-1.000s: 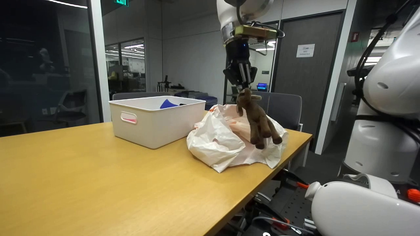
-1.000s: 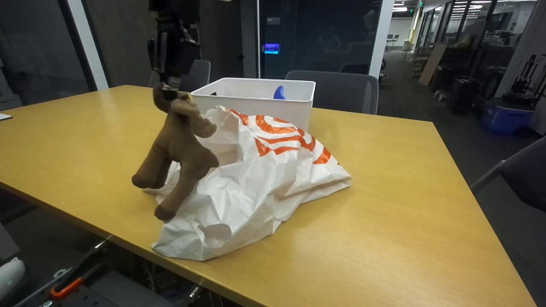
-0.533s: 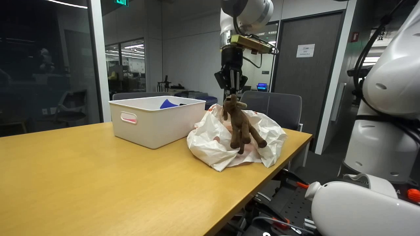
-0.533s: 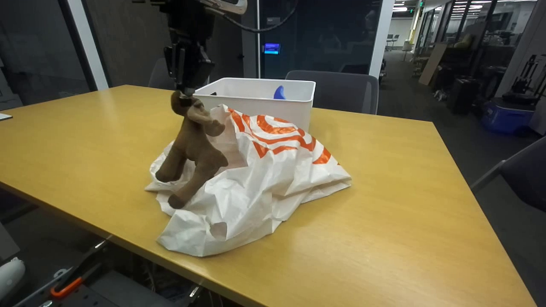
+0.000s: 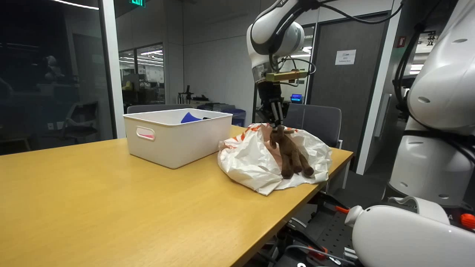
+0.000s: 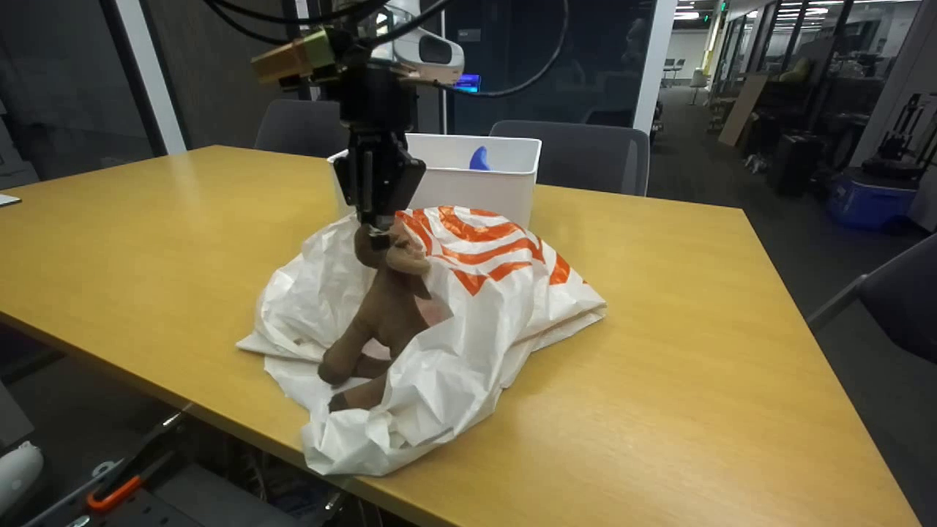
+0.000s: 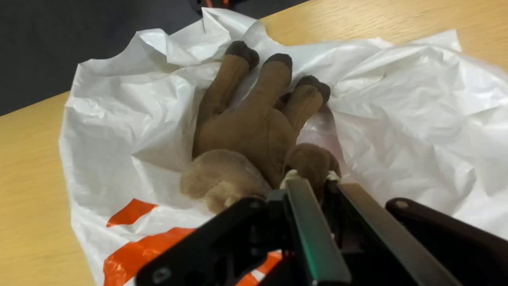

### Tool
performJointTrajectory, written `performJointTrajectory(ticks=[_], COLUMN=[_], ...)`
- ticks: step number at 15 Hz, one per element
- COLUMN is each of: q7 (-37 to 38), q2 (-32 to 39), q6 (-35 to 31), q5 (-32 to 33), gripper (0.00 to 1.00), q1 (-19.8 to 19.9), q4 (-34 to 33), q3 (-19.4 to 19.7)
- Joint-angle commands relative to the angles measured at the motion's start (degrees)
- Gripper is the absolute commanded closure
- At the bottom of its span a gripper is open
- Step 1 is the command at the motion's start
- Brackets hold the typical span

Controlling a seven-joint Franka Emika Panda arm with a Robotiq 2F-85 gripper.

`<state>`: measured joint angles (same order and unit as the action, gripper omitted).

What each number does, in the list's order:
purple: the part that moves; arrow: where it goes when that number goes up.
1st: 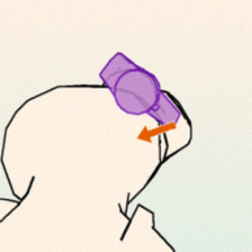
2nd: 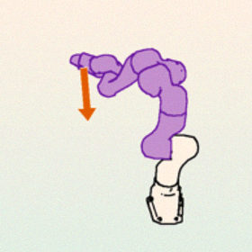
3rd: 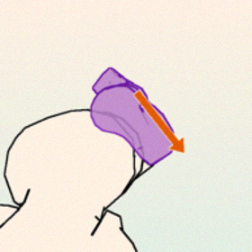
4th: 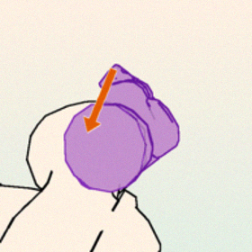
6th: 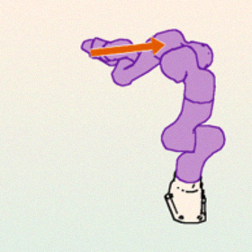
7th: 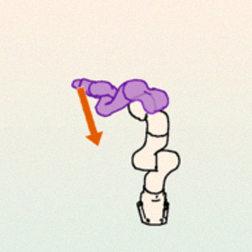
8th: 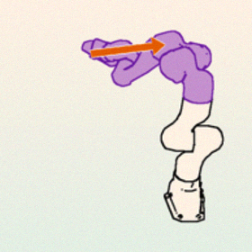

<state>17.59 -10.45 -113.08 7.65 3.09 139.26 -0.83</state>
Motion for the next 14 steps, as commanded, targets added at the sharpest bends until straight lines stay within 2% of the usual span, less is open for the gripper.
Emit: performJointTrajectory(ticks=[1,4,7,9,12,14], q7=[-1.5,-10.0,-13.6,-13.2,-11.1,-9.5], q2=[1.7,4.3,7.6,10.6,15.8,18.9], q6=[-1.8,2.7,9.3,14.7,18.7,18.0], q5=[4.7,-5.0,-12.1,-13.9,-14.7,-14.6], gripper=[0.97,0.97,0.97,0.97,0.96,0.97], q1=[-1.1,-2.5,-2.2,-1.6,-1.0,-0.8], q4=[-0.9,-3.7,-7.1,-9.6,-13.6,-15.8], q3=[-1.0,0.3,1.0,1.4,2.2,2.5])
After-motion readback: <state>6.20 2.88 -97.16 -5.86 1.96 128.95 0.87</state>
